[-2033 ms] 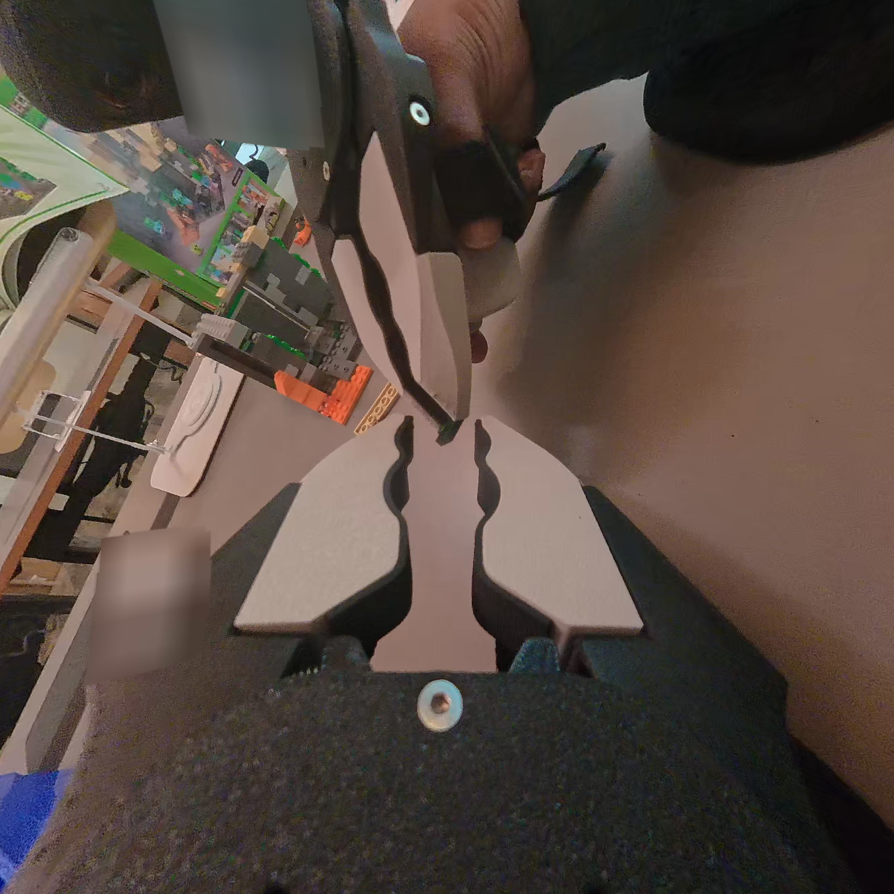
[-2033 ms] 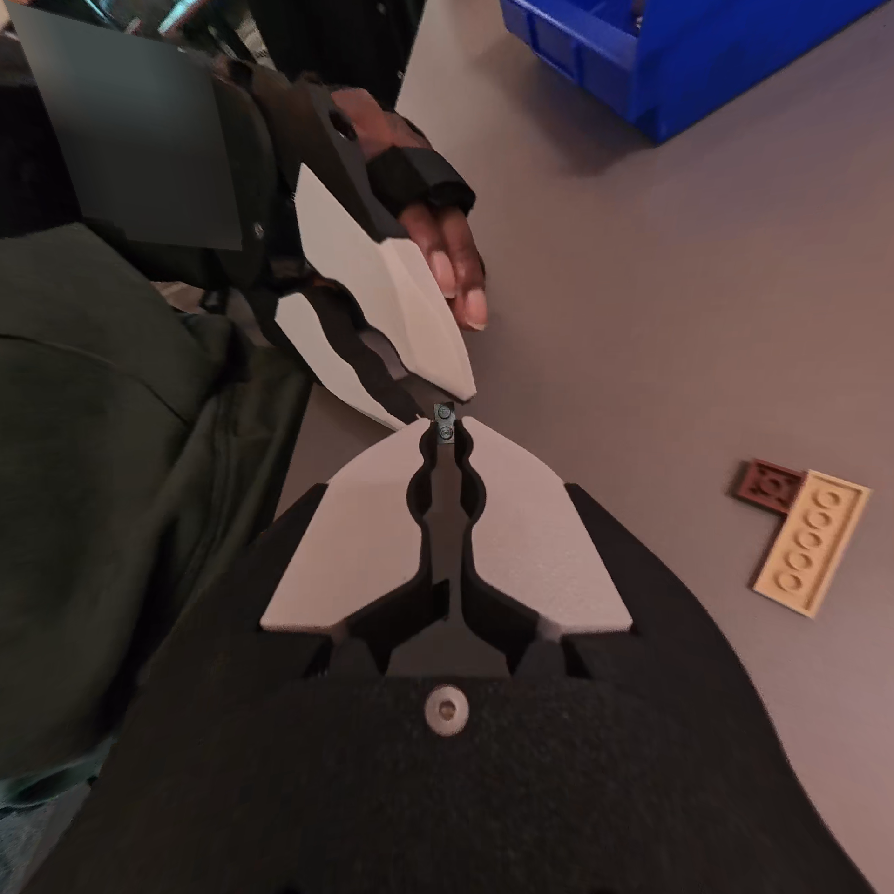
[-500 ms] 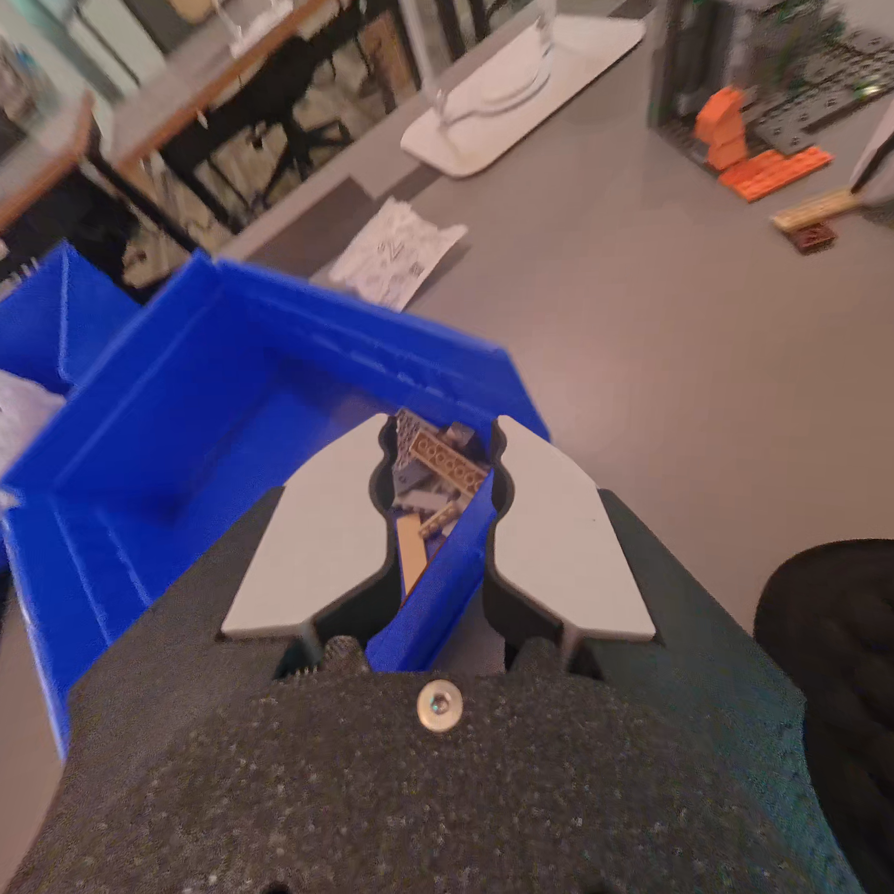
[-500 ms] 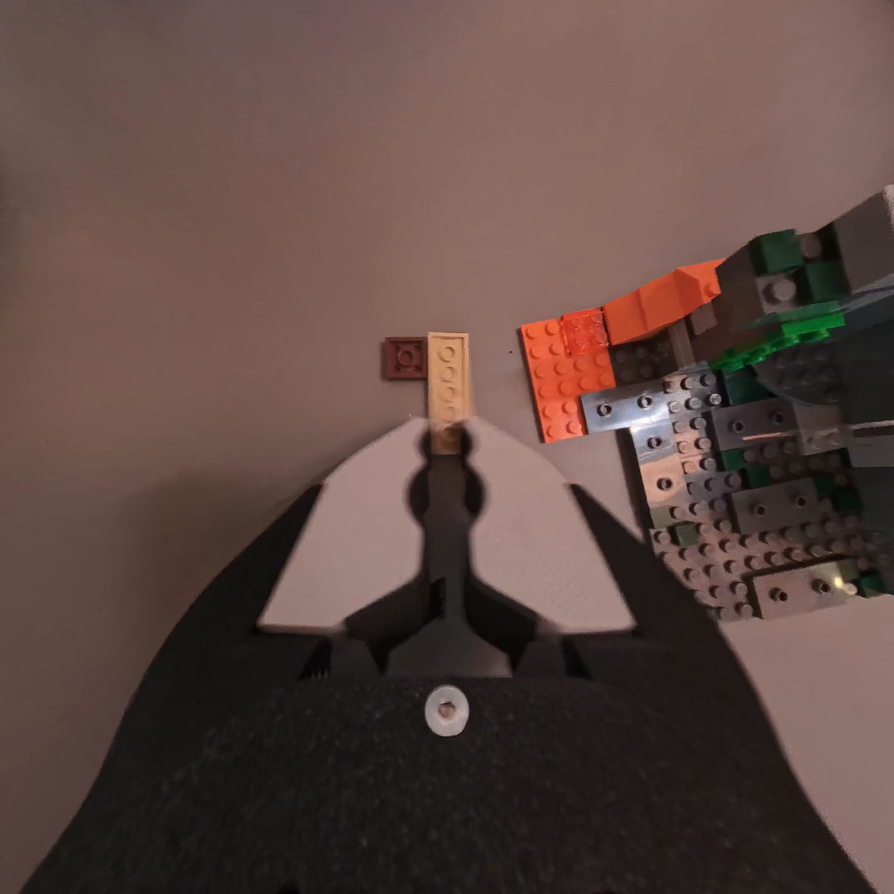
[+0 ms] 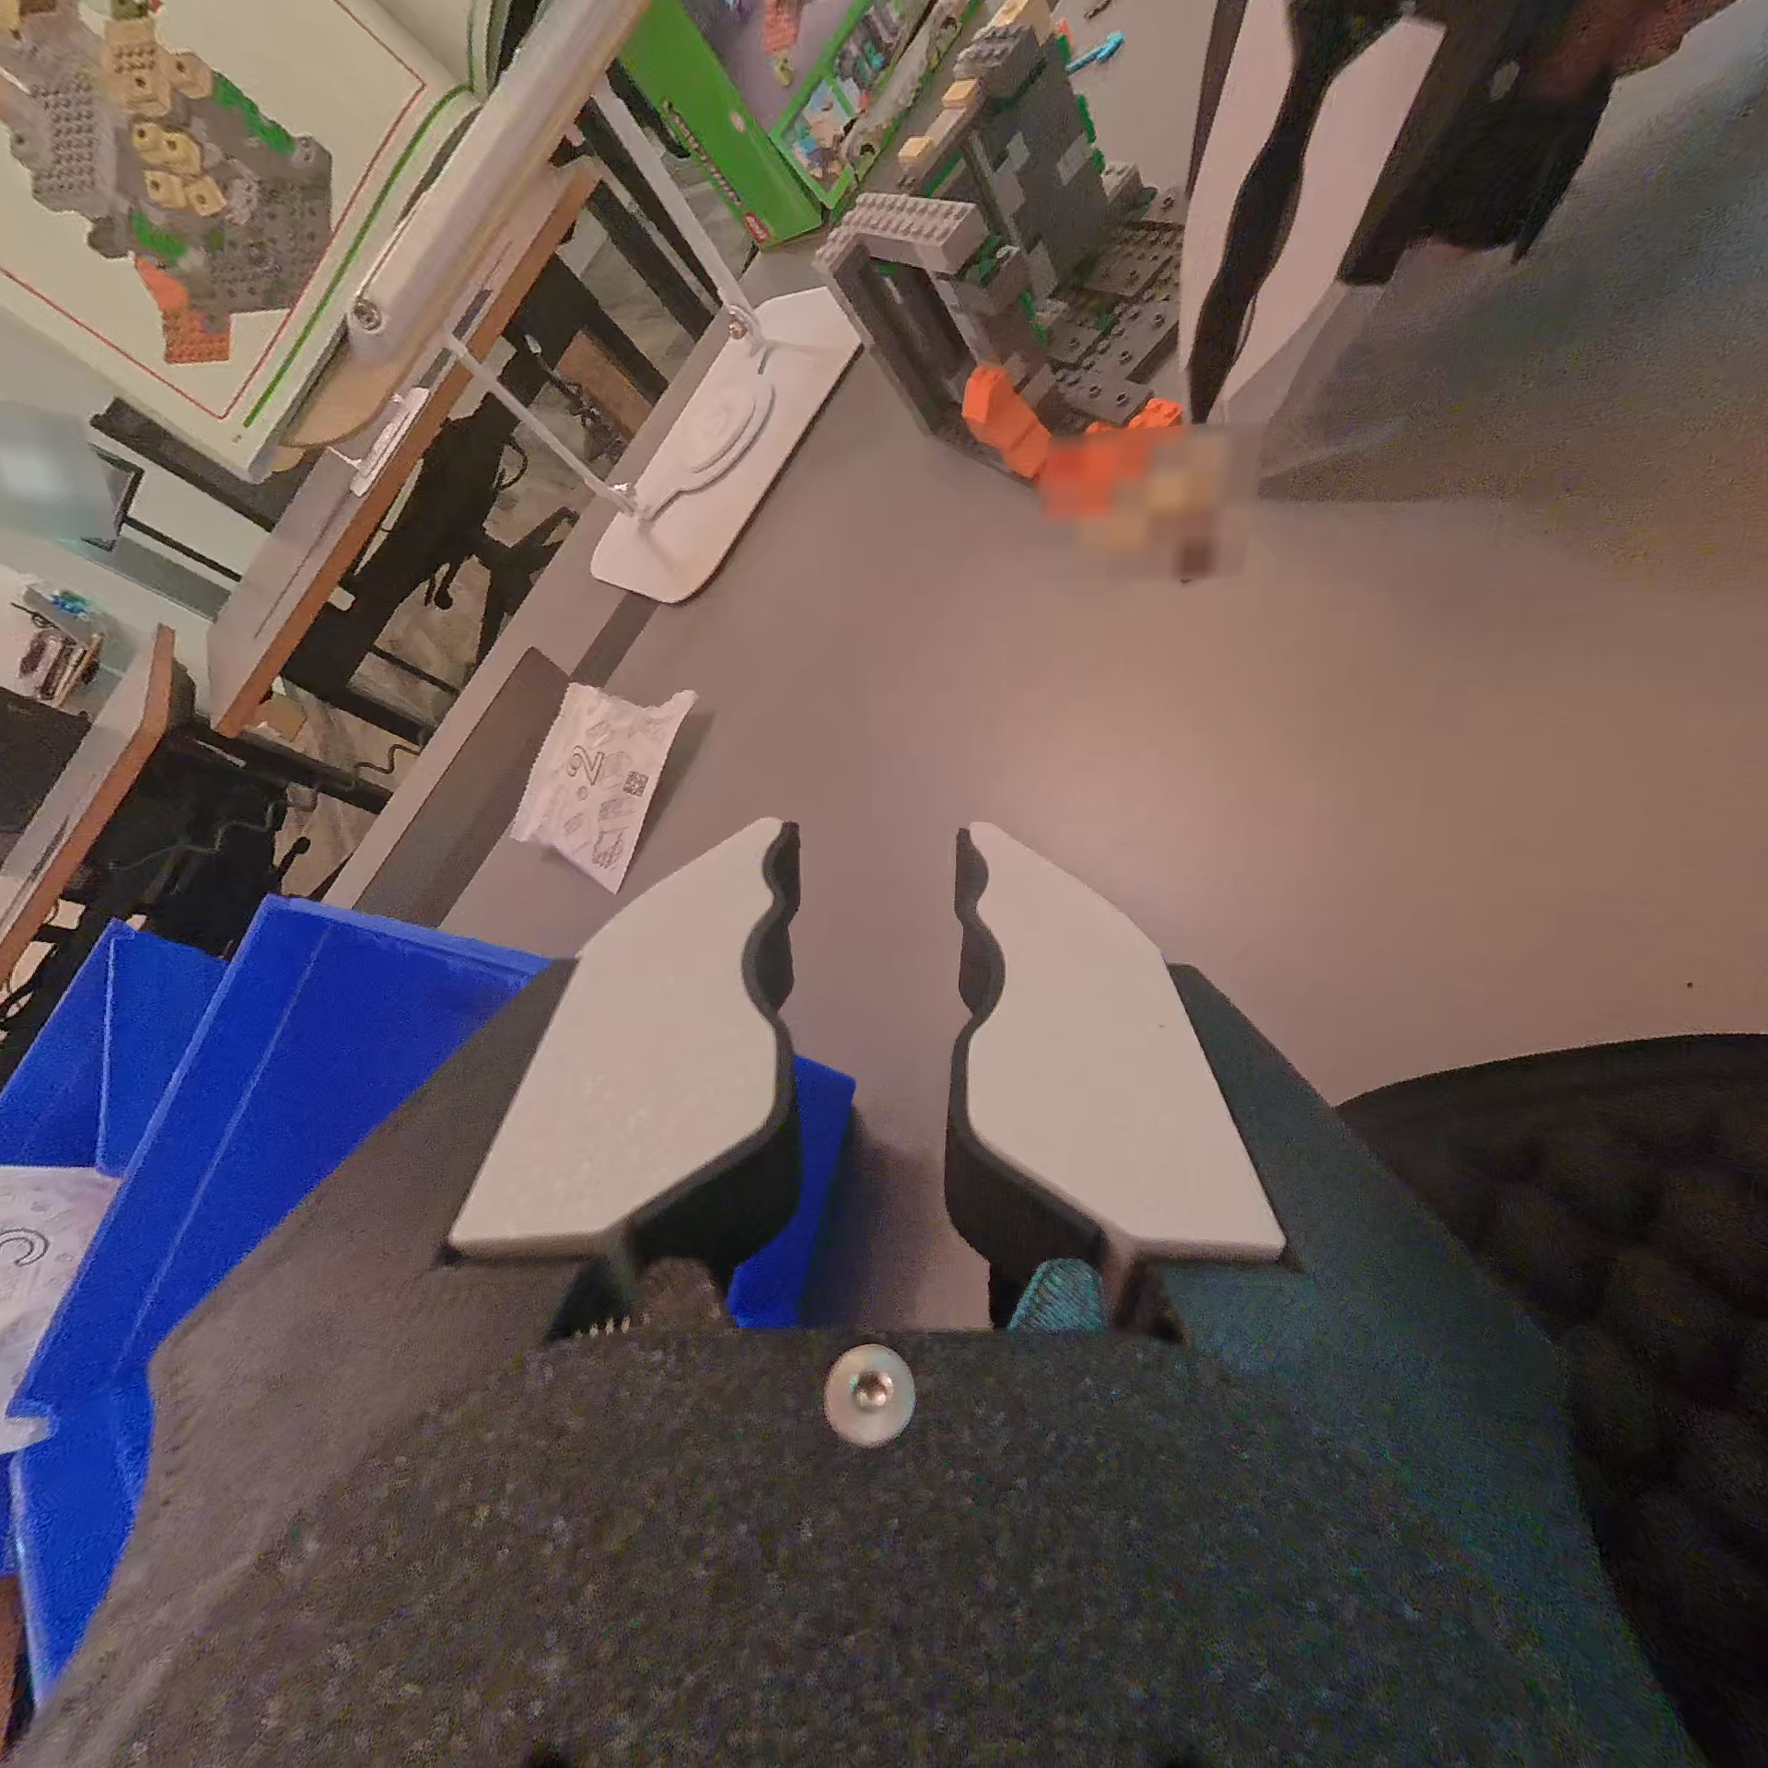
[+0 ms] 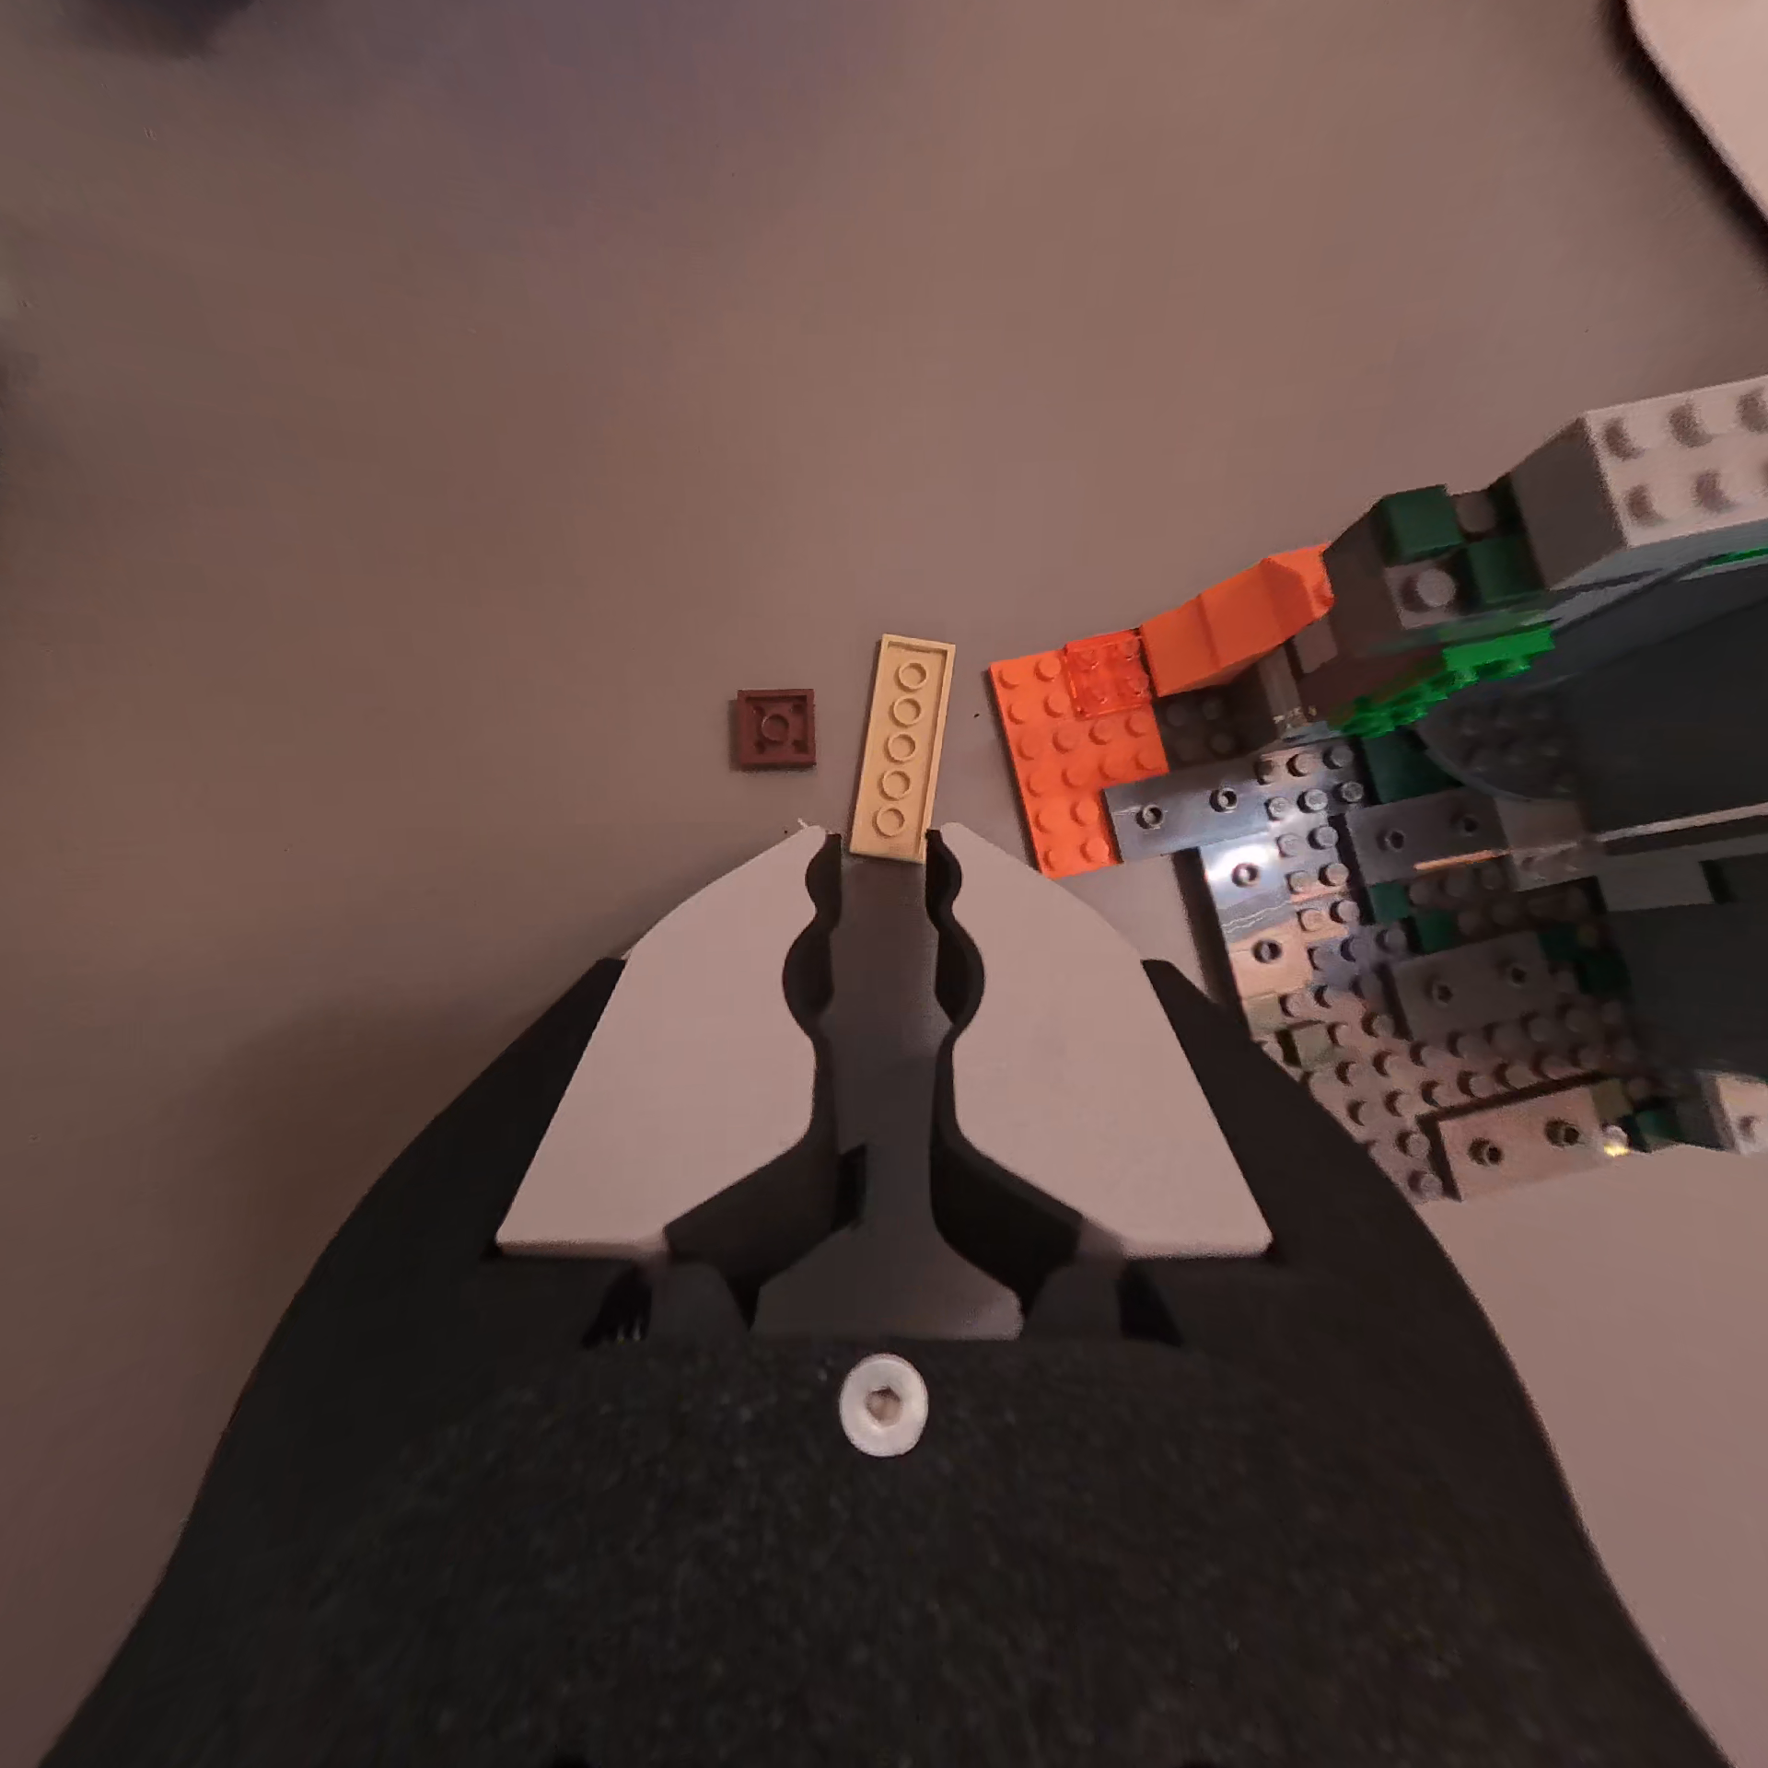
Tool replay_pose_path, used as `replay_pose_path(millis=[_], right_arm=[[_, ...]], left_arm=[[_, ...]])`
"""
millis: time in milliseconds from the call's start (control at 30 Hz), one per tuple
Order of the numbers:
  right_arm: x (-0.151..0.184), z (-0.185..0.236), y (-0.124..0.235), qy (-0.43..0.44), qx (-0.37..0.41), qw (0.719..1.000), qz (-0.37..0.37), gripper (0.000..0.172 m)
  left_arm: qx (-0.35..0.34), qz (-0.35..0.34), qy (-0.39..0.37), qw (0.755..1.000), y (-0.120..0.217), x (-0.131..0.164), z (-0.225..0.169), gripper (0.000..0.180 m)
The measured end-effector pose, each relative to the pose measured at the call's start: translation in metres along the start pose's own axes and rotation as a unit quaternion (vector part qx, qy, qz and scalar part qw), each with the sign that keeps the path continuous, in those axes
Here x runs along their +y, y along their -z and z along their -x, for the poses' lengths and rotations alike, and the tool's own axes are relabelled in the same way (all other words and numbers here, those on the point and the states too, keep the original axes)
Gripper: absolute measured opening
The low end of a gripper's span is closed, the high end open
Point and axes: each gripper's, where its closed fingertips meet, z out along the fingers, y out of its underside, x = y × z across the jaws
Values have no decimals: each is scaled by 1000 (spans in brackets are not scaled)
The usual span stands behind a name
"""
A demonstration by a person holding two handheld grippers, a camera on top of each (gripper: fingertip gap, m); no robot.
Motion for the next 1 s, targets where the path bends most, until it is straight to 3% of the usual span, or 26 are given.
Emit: replay_pose_path(millis=[533, 1000], right_arm=[[3, 1, -10, -11, -5, 1000, 21, 15], [-18, 21, 15, -16, -54, 998, -41, 15]], left_arm=[[42, -5, -18, 999, -13, -7, -33, 30], [67, -20, -52, 996, -31, -18, -52, 30]])
